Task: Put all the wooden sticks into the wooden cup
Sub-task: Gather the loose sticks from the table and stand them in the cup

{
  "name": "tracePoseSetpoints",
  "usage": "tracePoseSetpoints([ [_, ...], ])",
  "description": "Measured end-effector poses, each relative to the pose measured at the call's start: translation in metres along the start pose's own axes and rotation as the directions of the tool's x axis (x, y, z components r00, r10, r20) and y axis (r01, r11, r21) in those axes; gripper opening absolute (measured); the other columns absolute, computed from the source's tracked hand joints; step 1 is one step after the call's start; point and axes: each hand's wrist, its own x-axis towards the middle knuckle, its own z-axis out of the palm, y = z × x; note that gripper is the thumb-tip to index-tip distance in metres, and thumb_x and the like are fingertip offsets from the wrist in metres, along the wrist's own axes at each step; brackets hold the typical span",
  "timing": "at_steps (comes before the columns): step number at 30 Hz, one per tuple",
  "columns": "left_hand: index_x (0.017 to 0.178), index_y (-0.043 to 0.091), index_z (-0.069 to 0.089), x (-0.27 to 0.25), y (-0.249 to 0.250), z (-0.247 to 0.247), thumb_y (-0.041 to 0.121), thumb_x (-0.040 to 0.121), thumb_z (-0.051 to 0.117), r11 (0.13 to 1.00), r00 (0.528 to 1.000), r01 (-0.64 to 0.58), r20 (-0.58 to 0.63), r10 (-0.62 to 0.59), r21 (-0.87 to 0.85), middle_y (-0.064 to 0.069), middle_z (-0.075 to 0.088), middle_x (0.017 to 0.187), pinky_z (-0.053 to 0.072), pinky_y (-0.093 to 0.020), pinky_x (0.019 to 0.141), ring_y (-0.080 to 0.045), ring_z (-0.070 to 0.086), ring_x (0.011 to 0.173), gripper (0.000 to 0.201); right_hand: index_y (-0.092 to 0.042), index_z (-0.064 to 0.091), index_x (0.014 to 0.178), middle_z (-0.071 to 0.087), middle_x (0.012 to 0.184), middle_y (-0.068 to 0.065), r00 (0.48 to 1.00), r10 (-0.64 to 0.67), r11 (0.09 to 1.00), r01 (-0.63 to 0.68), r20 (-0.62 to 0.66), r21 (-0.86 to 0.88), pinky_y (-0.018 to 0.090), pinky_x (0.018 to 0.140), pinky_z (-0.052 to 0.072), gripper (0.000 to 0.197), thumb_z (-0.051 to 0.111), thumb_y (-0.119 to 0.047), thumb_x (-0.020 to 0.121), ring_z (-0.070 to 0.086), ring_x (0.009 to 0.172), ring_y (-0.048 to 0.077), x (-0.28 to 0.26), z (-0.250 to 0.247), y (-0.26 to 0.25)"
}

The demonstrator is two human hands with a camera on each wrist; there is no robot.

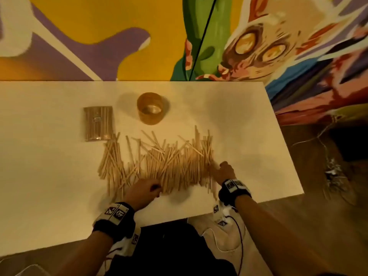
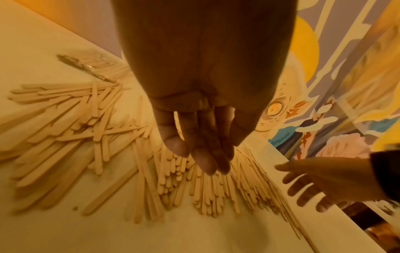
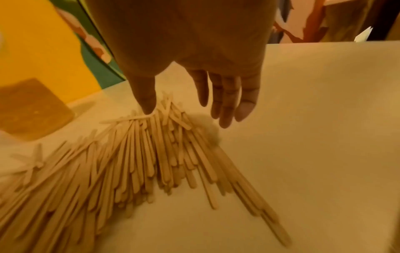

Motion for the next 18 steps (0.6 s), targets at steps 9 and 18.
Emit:
tracePoseSetpoints([
  [9, 0.083, 0.022, 0.066, -0.001, -0.024, 0.007, 0.020, 0.096, 0.056, 0.993, 0.995, 0.102, 0.000, -0.103, -0.054, 0.007, 0.069, 0.074, 0.050, -0.022, 0.067, -0.009, 0.064, 0.067, 0.016, -0.006, 0.040, 0.132, 0.045, 0.135, 0.018, 0.996, -0.061, 0.983, 0.072, 0.066, -0.167, 0.040, 0.096, 0.044, 0.066, 0.071, -0.037, 0.082, 0.050, 0.121, 0.037, 0.019, 0.015, -0.037],
  [18, 0.089, 0.017, 0.068, 0.012, 0.001, 0.025, 0.018, 0.096, 0.054, 0.989, 0.989, 0.144, -0.020, -0.145, -0.040, 0.005, 0.070, 0.078, 0.047, -0.016, 0.065, -0.009, 0.063, 0.068, 0.016, -0.002, 0.060, 0.070, 0.066, 0.077, 0.019, 0.952, -0.260, 0.966, 0.257, 0.161, 0.040, 0.038, 0.063, 0.057, 0.026, 0.074, -0.021, 0.082, 0.064, 0.070, 0.031, 0.047, -0.005, -0.004],
])
